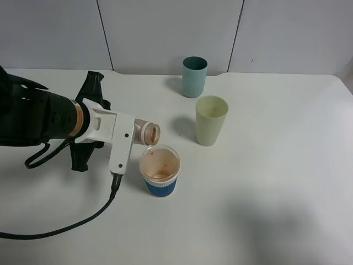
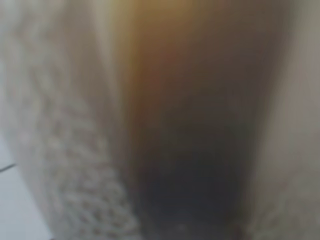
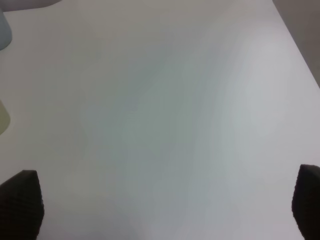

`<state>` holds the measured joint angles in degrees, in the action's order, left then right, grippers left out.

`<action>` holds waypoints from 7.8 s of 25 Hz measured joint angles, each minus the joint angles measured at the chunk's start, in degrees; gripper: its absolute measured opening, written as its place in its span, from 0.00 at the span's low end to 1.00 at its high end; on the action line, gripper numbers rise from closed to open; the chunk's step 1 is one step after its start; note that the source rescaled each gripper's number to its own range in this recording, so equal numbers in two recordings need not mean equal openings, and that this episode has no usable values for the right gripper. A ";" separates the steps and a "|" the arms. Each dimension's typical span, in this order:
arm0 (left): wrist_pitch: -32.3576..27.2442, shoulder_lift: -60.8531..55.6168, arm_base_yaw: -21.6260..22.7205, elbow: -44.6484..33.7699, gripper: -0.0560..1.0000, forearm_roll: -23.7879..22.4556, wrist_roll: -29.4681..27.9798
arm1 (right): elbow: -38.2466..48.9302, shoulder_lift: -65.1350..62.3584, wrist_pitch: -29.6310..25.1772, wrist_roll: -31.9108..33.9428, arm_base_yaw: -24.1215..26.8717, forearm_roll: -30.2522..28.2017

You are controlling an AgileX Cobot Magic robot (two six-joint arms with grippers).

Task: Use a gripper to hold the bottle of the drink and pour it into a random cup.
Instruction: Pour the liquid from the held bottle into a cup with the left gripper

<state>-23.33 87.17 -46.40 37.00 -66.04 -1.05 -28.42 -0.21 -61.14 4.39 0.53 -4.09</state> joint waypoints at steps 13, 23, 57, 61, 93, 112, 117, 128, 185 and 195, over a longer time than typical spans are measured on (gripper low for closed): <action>-2.67 0.00 -2.84 0.00 0.05 -1.72 -0.20 | 0.00 0.00 0.00 0.00 0.00 0.00; -3.99 0.00 -2.91 0.00 0.05 -3.42 -0.20 | 0.00 0.00 0.00 0.00 0.00 0.00; -7.22 0.00 -5.09 -0.45 0.05 -12.82 -8.12 | 0.00 0.00 0.00 0.00 0.00 0.00; -8.05 0.00 -5.09 -0.45 0.05 -13.54 -8.55 | 0.00 0.00 0.00 0.00 0.00 0.00; -15.25 -0.11 -9.08 -3.40 0.05 -20.57 -20.07 | 0.00 0.00 0.00 0.00 0.00 0.00; -17.37 -0.24 -12.15 -5.22 0.05 -21.29 -23.86 | 0.00 0.00 0.00 0.00 0.00 0.00; -18.62 -0.24 -12.15 -5.22 0.05 -21.66 -24.41 | 0.00 0.00 0.00 0.00 0.00 0.00; -20.58 -0.24 -13.47 -5.22 0.05 -22.63 -24.82 | 0.00 0.00 0.00 0.00 0.00 0.00; -24.68 -0.30 -16.14 -7.37 0.05 -24.74 -29.80 | 0.00 0.00 0.00 0.00 0.00 0.00; -26.17 -0.30 -17.71 -7.37 0.05 -23.16 -29.99 | 0.00 0.00 0.00 0.00 0.00 0.00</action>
<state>-49.50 86.87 -64.11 29.63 -89.20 -31.04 -28.42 -0.21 -61.14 4.39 0.53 -4.09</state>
